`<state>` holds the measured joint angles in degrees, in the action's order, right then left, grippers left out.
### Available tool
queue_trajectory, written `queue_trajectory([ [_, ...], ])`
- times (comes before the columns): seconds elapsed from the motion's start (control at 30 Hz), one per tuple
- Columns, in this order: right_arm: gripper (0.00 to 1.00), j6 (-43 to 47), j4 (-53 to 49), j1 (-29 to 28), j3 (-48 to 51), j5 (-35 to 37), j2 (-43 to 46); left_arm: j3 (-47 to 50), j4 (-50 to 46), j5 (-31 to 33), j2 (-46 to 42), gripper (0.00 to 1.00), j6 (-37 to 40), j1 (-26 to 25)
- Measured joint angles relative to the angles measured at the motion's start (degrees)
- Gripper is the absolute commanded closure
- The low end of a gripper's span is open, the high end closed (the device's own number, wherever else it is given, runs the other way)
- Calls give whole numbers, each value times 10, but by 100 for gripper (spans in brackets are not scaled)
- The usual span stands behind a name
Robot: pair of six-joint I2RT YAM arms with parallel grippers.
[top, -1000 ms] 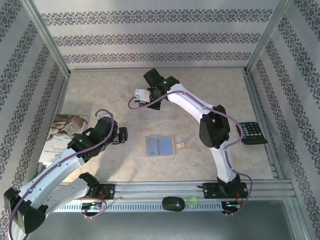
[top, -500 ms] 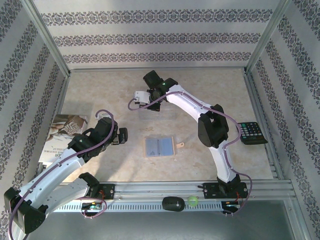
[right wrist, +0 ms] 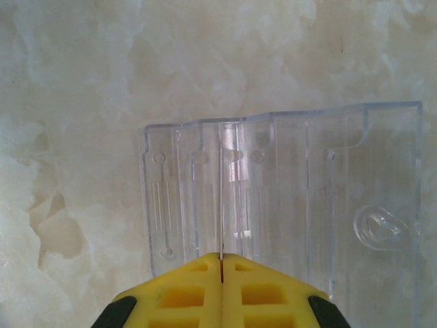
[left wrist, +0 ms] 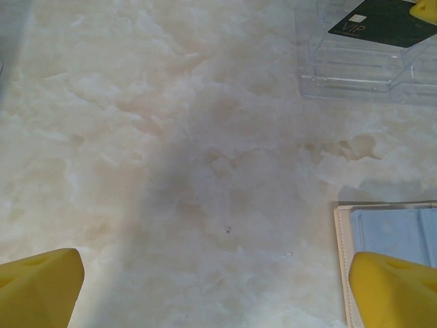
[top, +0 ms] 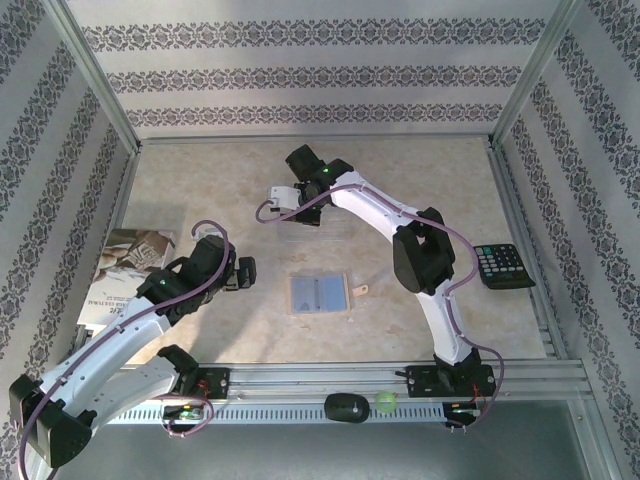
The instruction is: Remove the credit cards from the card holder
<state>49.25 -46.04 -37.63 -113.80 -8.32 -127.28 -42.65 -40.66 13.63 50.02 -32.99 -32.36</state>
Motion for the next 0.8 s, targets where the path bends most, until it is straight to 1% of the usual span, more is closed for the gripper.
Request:
queue_trajectory([
  [0.03,89,-2,3,0,1,0,0,1,0,-1,0,0,0,1],
  [0.1,73,-12,18,0,9,4,0,3,2,-1,0,0,0,2],
  [0.17,65,-17,35,0,17,9,0,5,3,-3,0,0,0,2],
  [0.33,61,-36,99,0,35,30,0,9,5,-9,0,0,0,3],
  [0.47,58,-59,165,-4,69,38,12,10,10,-14,0,0,-1,6],
  [0.6,57,-100,202,-9,83,42,30,13,13,-15,0,0,-3,6],
  [0.63,59,-112,207,-9,83,40,36,13,13,-16,0,0,-3,6],
  [0.7,65,-155,215,-9,83,31,54,14,18,-16,0,0,-3,6],
  [0.77,73,-205,222,-9,85,17,73,17,26,-16,-2,0,-3,6],
  [0.8,79,-231,225,-8,89,8,83,21,30,-16,-3,0,-3,6],
])
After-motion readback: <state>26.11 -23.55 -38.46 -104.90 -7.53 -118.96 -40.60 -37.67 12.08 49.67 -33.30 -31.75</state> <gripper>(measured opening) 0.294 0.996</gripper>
